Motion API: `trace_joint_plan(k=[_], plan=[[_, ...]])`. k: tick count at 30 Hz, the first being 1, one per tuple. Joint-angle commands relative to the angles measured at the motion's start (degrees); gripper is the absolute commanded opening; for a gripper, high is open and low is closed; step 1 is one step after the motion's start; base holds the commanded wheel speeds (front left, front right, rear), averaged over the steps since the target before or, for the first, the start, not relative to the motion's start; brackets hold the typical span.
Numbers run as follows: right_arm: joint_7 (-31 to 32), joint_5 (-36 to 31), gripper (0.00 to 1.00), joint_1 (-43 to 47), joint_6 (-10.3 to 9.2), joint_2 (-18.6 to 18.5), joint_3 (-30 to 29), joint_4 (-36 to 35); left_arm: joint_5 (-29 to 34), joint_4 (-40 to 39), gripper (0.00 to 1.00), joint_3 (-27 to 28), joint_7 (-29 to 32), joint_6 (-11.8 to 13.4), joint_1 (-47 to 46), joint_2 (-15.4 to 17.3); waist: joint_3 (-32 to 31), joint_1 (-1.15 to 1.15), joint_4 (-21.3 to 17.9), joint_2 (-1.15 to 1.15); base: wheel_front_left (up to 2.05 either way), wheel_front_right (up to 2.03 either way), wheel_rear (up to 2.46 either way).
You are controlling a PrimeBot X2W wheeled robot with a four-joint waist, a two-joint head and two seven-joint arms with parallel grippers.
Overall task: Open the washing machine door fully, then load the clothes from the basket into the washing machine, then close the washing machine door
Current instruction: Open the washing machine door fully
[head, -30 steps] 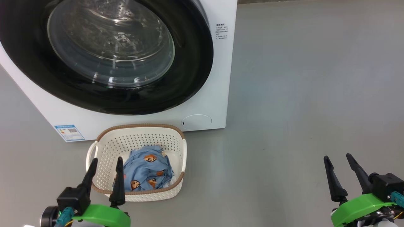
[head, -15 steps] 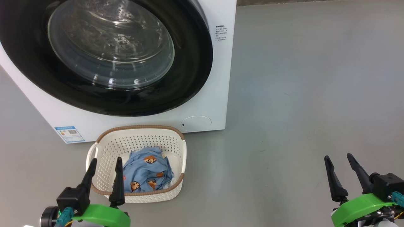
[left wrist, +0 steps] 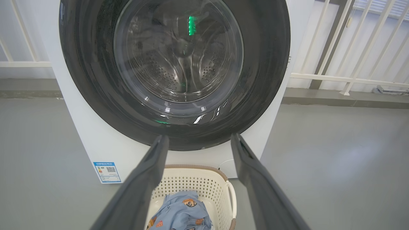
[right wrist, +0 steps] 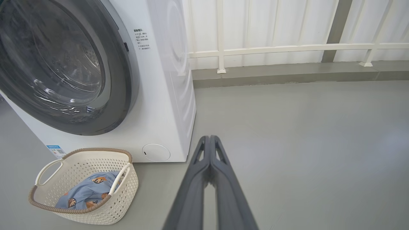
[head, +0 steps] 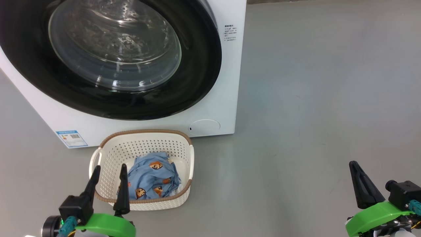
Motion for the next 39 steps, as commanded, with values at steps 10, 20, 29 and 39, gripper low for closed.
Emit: trace_joint_plan(k=[10, 20, 29, 39], plan=[[-0.69, 1.61, 0.00, -2.25, 0.09, -1.33, 1.84, -1.39, -0.42, -2.07, 1.00, 1.52, -0.54, 0.50, -1.64, 1.06, 0.43, 0.00, -0.02, 0.00, 0.00, 0.00, 0.00], [-0.69, 4.86, 0.00, -3.70, 0.09, -1.85, 2.37, -0.91, -0.80, -2.97, 1.00, 1.38, -0.54, 0.57, -2.33, 1.06, 2.27, 0.00, 0.03, 0.00, 0.00, 0.00, 0.00], [1.71, 27.00, 0.00, -9.10, 0.09, -2.82, 4.82, -0.40, -0.96, -4.45, 1.00, 0.50, -0.54, 0.94, -4.35, 1.06, 7.05, 0.00, 0.27, 0.00, 0.00, 0.00, 0.00], [12.14, 54.92, 0.00, -16.73, 0.09, -3.73, 3.81, -1.63, -0.98, -5.73, 1.00, -1.26, -0.54, 1.19, -7.80, 1.06, 12.78, 0.00, 1.67, 0.00, 0.00, 0.00, 0.00]])
